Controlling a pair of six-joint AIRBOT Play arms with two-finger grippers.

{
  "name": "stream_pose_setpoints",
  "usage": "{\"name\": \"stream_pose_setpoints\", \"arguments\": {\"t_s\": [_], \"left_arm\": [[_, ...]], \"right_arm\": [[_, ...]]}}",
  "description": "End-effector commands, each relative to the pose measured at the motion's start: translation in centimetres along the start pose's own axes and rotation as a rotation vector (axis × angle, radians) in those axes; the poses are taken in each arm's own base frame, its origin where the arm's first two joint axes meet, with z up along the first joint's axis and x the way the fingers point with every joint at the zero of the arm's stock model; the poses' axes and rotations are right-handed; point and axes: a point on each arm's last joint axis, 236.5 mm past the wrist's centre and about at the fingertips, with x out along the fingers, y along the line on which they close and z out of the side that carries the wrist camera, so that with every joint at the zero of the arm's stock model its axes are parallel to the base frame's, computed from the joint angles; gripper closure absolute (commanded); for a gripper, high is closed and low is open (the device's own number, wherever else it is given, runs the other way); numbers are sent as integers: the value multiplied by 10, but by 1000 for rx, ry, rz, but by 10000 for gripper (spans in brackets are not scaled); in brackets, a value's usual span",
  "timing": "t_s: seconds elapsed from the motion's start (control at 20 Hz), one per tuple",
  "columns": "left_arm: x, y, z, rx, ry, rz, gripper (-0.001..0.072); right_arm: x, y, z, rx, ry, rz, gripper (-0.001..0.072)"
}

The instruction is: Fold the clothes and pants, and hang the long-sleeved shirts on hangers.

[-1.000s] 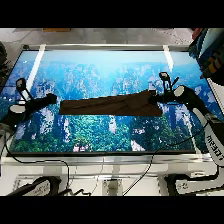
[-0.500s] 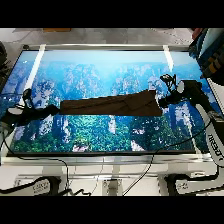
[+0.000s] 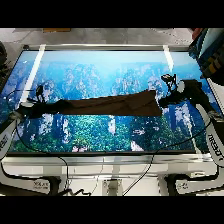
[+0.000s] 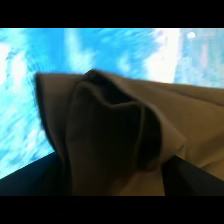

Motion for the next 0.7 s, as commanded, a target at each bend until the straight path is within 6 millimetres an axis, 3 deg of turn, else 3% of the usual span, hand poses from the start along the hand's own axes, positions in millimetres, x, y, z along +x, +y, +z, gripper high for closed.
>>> {"name": "stream_pose_setpoints", "arguments": {"t_s": [0.0,0.05,0.15,0.25,0.4,0.55,0.65], "left_arm": [[15,-8,11,38,-38,19,392],[14,-11,15,45,-47,15,544],[3,-21,32,73,-85,8,690],[-19,-31,47,161,-120,28,691],[-59,-52,49,314,-108,53,691],[-104,-81,50,349,-131,45,692],[-134,-106,50,391,-162,17,692]], "right_arm": [[-1,13,9,34,-37,55,263],[-1,18,13,47,-54,76,263],[-3,27,26,81,-106,119,263],[-7,40,42,129,-167,180,284],[-20,61,75,231,-292,293,702],[-34,87,110,252,-416,339,698],[-41,124,128,206,-476,358,699]]}}
